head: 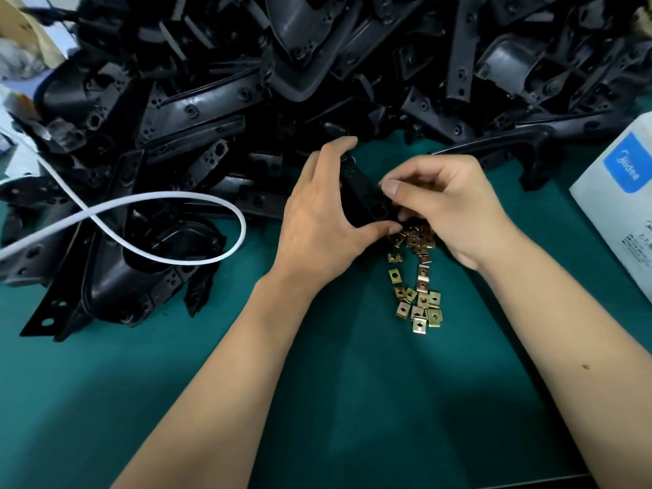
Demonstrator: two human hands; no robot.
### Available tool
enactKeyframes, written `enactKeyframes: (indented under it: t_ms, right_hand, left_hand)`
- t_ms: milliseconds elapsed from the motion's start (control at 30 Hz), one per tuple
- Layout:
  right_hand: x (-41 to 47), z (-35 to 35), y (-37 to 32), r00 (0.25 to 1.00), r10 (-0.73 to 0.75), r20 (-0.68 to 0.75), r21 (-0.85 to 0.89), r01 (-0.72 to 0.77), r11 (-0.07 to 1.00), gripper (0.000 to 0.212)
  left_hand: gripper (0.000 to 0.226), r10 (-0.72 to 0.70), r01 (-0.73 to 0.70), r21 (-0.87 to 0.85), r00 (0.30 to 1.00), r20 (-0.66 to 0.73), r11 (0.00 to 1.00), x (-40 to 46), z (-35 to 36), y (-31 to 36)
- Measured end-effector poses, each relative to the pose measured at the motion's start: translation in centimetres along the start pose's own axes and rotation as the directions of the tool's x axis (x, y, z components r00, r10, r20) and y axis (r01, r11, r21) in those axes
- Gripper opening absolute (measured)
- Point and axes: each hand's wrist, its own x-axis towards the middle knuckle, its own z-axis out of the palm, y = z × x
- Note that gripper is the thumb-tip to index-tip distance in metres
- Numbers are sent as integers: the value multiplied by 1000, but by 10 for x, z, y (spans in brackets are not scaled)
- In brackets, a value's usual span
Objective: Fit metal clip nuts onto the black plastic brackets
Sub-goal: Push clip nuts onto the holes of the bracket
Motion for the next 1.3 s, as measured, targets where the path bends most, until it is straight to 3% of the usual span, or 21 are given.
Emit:
enactKeyframes:
  t_ms: [233,433,600,800,1300]
  right_hand:
    - [0,5,0,995,73,-72,194,-58,979,17]
    - [1,2,-2,985,150,-85,186,-133,974,28]
    - [-1,3,-6,982,181,-62,156,-169,973,11]
    - [-1,0,-7,986,159,-43,139,-152,979,17]
    - [-2,1,-7,981,177,-81,151,-163,975,7]
  left_hand:
    - [103,10,-10,-24,999,-32,1000,1,2,-2]
    - [111,3,-4,-35,1000,-30,999,1,2,-3]
    - [125,-50,49,-58,999,-12,997,0,4,-5]
    - [125,-46,46,-74,999,-10,996,1,3,-6]
    - [125,-50,48,-84,999,-19,995,1,2,-5]
